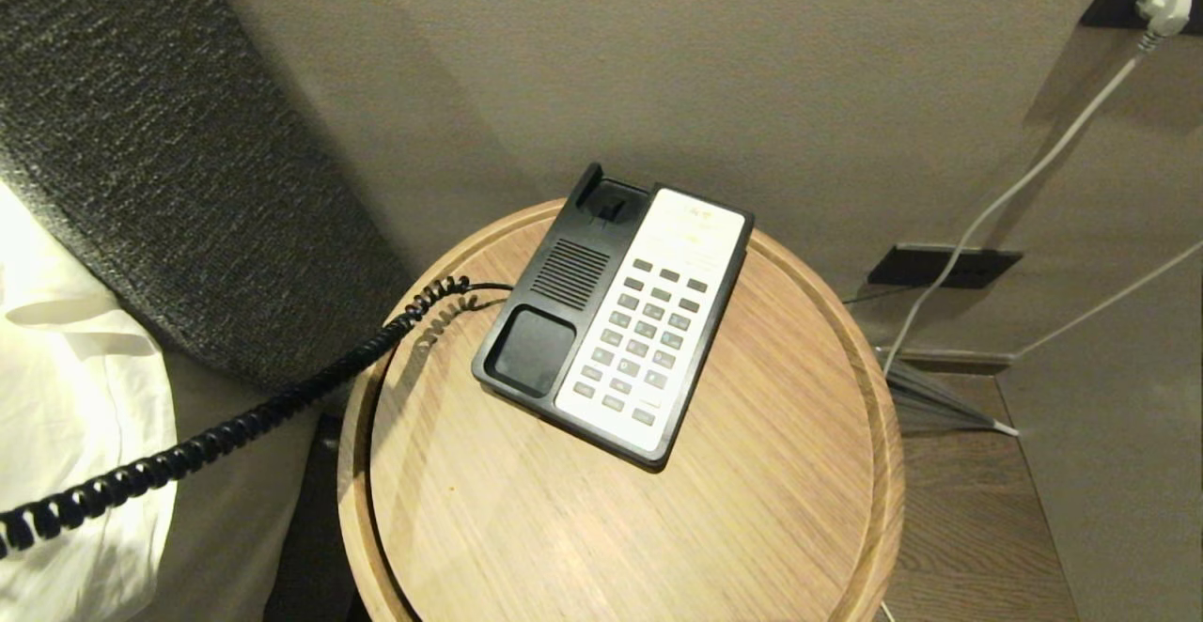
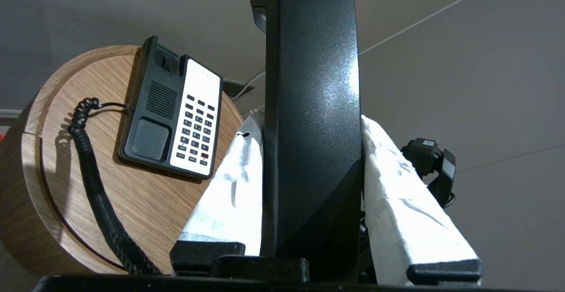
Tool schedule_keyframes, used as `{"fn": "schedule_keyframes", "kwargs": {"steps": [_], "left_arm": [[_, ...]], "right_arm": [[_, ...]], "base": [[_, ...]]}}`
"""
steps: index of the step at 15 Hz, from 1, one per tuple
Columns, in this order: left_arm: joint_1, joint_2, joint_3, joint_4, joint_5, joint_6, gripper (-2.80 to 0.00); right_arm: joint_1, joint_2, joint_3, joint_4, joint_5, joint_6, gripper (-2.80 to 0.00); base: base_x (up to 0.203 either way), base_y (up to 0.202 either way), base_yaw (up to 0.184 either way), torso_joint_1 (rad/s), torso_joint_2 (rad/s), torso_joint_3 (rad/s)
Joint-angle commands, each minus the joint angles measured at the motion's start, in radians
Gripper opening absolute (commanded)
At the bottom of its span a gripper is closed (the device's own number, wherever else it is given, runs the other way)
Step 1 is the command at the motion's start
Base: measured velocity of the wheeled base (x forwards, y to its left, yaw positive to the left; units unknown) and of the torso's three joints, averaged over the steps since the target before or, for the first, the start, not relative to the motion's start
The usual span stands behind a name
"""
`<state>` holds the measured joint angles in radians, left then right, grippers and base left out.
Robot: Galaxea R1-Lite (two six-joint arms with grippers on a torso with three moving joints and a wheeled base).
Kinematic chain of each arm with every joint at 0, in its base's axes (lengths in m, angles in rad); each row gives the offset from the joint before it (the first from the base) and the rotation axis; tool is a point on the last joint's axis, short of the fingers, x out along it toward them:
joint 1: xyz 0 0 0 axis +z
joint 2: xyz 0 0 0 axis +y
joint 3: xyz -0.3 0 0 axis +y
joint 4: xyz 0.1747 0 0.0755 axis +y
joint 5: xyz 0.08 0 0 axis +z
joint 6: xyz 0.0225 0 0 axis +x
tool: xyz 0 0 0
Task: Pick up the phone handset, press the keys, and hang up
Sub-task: Dial the number
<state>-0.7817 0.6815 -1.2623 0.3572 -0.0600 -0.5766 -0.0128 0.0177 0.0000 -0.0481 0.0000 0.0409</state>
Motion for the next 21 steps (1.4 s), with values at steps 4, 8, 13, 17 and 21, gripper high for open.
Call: {"fn": "schedule_keyframes", "kwargs": {"steps": [4,8,13,17,21], "left_arm": [[0.001,0.006,0.000,0.002,0.012,-0.003,-2.80],[0.001,-0.002,-0.012,0.002,0.025,-0.001,-2.80],[0.002,0.007,0.019,-0.072,0.071,0.003,-2.80],[0.000,0.029,0.041,-0.118,0.108,0.026,-2.80],[0.001,0.032,0.052,-0.142,0.129,0.046,-2.80]], "right_arm": [[0.000,0.001,-0.080,-0.005,0.007,-0.003,-2.80],[0.000,0.001,-0.471,0.268,0.089,-0.007,-2.80],[-0.003,0.282,-0.731,0.400,0.212,0.011,-2.80],[0.009,0.828,-0.863,0.283,0.314,0.009,-2.80],[0.228,1.222,-1.118,0.236,0.298,0.026,-2.80]], "base": [[0.000,0.000,0.000,0.000,0.00,0.000],[0.000,0.000,0.000,0.000,0.00,0.000],[0.000,0.000,0.000,0.000,0.00,0.000],[0.000,0.000,0.000,0.000,0.00,0.000],[0.000,0.000,0.000,0.000,0.00,0.000]]}}
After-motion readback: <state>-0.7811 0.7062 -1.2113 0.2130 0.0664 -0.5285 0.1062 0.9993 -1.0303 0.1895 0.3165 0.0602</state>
